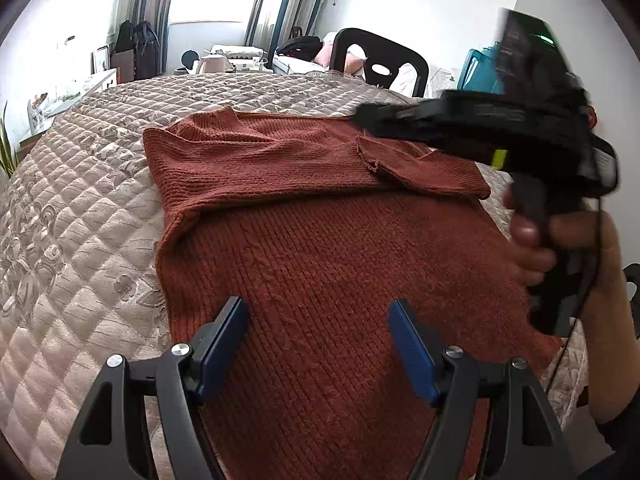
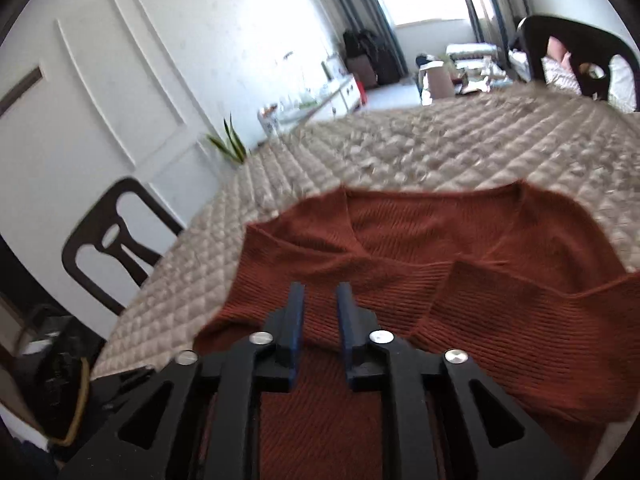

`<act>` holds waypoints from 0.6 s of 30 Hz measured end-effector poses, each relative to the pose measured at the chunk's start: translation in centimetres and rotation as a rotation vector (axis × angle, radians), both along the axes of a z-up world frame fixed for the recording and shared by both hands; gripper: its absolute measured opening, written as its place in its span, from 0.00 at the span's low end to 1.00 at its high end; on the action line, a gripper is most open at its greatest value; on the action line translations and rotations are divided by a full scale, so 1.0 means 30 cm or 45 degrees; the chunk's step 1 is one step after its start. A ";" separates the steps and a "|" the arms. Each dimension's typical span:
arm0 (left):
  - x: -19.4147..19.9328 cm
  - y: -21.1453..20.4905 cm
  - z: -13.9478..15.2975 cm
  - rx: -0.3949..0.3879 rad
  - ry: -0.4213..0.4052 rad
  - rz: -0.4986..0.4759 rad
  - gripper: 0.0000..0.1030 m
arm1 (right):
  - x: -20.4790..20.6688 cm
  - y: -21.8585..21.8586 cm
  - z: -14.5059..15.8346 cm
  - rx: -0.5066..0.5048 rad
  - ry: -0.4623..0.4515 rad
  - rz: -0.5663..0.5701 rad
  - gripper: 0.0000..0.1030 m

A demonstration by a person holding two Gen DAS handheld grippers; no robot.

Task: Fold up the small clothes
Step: 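Grasp the other sleeve with the right tool and fold it over the body, then pinch the folded sleeve with the left tool and smooth it flat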

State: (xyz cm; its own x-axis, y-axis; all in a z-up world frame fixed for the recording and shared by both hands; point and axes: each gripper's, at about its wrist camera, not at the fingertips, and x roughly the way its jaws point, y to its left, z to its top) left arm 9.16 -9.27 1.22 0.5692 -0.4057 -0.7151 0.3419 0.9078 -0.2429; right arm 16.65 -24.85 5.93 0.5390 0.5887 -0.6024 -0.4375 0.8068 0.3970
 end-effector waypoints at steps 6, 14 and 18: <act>0.030 -0.018 0.086 -0.047 -0.058 -0.063 0.73 | -0.107 -0.198 -0.003 -0.075 0.013 -0.204 0.32; 0.279 -0.175 0.134 -0.093 -0.036 -0.171 0.69 | -0.166 -0.388 -0.144 -0.169 0.161 -0.405 0.31; 0.419 -0.265 0.072 -0.121 0.081 -0.192 0.50 | -0.169 -0.404 -0.145 -0.144 0.154 -0.401 0.31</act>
State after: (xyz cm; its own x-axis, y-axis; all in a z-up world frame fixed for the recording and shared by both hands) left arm 21.73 -17.23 3.38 0.4515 -0.5504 -0.7023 0.4535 0.8194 -0.3506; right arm 11.58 -36.98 1.59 0.6045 0.3309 -0.7246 -0.1156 0.9364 0.3312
